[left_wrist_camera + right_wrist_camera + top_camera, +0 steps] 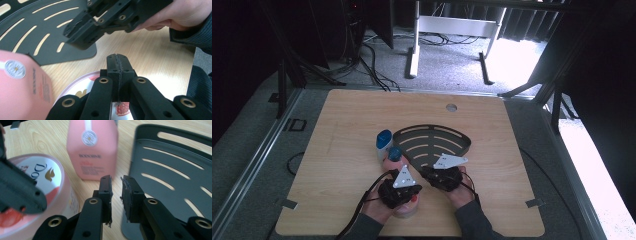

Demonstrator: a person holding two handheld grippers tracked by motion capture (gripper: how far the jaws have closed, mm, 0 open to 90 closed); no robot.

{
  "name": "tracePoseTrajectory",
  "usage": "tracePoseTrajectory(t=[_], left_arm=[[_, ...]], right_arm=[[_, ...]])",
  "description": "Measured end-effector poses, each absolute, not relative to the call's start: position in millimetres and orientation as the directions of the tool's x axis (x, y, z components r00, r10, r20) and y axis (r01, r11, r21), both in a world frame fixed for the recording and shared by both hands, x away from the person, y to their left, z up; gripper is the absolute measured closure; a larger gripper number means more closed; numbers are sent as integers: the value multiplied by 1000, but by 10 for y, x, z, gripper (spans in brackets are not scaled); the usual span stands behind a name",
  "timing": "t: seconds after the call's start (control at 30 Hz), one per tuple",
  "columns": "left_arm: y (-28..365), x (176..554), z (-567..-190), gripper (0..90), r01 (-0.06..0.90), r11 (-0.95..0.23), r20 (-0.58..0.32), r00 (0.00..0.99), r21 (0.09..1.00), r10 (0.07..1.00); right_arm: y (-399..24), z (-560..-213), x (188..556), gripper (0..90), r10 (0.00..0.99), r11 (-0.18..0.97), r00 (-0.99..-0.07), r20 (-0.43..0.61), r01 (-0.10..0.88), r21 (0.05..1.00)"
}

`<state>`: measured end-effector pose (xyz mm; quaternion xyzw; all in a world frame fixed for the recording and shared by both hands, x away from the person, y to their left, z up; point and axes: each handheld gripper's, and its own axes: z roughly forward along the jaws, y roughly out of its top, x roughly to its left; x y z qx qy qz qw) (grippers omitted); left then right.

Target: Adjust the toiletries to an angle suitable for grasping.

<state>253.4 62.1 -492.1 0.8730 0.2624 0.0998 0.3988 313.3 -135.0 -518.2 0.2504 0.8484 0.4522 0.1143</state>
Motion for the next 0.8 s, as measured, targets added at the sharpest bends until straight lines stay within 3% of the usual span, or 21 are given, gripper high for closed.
tracePoseTrajectory(t=[0.8], left_arm=[[183,2695,-4939,900,350,-544,-52,872,762,487]], right_arm=[[-2243,-5254,2875,721,641,441,-767,20,389,809]])
